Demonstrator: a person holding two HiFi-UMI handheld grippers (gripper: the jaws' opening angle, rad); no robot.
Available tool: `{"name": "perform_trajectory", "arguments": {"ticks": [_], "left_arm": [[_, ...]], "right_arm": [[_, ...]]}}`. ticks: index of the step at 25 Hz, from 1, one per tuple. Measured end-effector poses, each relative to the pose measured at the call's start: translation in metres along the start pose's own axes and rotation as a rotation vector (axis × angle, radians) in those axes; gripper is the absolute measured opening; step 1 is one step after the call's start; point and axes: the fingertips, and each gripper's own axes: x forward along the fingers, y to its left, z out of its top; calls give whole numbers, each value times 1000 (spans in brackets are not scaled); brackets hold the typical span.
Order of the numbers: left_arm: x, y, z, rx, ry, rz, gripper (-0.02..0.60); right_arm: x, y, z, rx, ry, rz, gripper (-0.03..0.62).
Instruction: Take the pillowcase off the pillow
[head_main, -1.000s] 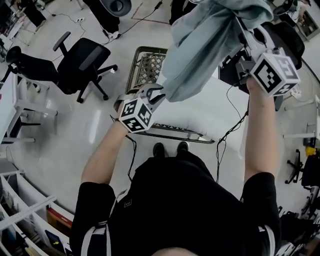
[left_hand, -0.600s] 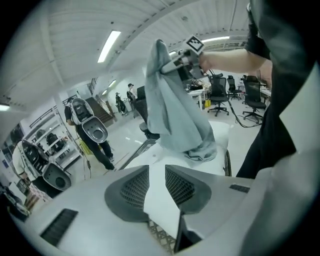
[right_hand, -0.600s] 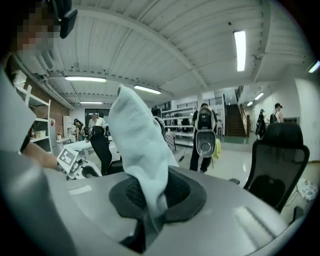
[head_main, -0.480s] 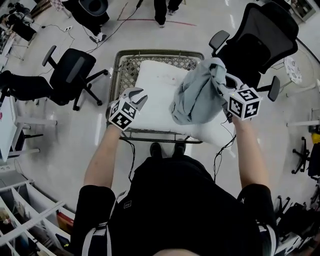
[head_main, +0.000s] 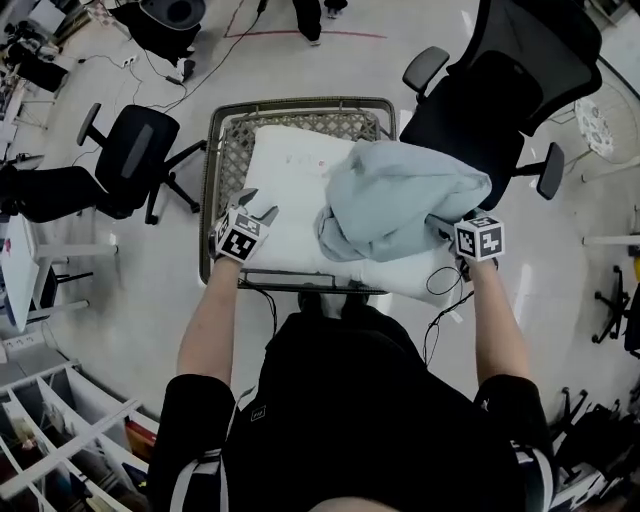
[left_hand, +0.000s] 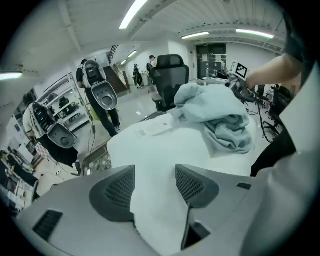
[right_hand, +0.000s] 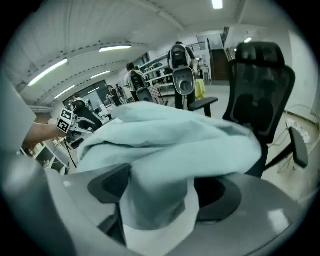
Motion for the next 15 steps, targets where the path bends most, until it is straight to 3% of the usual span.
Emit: {"name": "perform_trajectory", "arguments": {"ticks": [4, 8, 11, 15], "left_arm": [[12, 6, -10, -81, 38, 8, 268], [14, 11, -16, -142, 57, -14, 291], [14, 13, -19, -103, 43, -20, 295], [8, 29, -31, -23, 40, 5, 293]], "right_arm": [[18, -36, -61, 193, 73, -8, 533], [38, -33, -67, 318, 57, 56, 548], [58, -12, -58, 380, 38, 109, 546], [70, 16, -36, 324, 45, 95, 540]]}}
